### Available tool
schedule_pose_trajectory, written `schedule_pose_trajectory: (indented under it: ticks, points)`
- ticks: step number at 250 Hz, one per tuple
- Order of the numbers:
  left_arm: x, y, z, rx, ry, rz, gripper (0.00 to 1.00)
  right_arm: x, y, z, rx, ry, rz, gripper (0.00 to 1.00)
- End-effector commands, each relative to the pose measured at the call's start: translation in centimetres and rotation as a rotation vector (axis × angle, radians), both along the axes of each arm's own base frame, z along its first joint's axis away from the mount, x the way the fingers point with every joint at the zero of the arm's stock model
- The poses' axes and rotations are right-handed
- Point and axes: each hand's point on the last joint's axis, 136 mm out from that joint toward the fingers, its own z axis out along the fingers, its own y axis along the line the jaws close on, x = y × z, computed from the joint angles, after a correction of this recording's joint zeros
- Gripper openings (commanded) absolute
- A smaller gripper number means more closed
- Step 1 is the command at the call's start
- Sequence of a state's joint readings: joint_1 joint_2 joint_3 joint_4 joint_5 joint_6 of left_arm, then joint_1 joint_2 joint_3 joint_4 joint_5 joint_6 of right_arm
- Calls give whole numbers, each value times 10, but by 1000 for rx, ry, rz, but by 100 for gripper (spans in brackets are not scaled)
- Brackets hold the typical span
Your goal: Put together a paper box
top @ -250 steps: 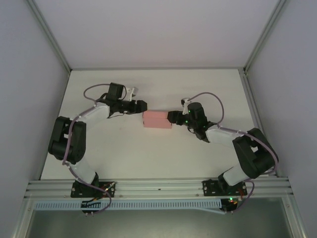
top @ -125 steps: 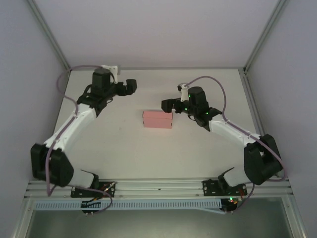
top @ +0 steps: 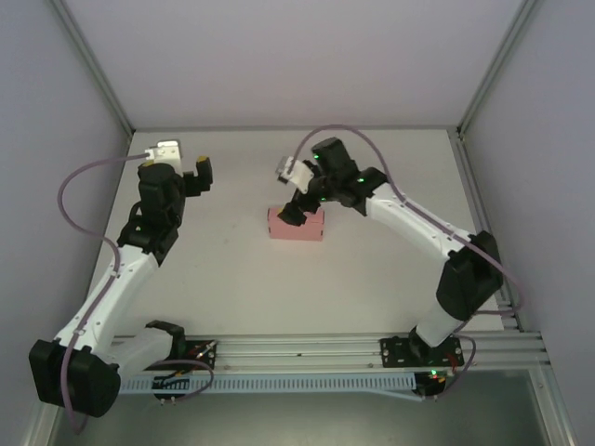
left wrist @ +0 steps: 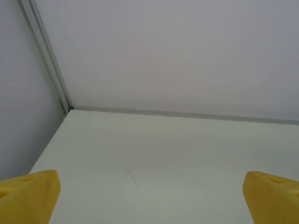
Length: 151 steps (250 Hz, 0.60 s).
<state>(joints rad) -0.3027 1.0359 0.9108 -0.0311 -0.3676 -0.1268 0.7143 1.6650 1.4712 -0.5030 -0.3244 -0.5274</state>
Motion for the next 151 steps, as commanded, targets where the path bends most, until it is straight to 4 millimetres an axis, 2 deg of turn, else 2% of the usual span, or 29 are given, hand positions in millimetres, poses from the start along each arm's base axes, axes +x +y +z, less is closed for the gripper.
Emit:
schedule_pose_trajectory:
  ticks: [1,19,38,108,125,151]
  points:
    - [-4,7,12,22,-37,18,100,-7,-22,-61,-397,-47,110,100]
    - [-3,6,9,30,-30,14,100,12,-25,-78,-519,-94,73,100]
    - [-2,6,5,39,-18,14,100,22,-27,-94,-587,-106,78,100]
    - [8,3,-4,67,24,5,100,20,-29,-142,-678,-22,152,99]
    - [9,6,-6,69,30,18,100,20,-28,-149,-689,-3,148,92]
    - [10,10,-9,71,48,40,100,26,-30,-153,-704,-15,115,71]
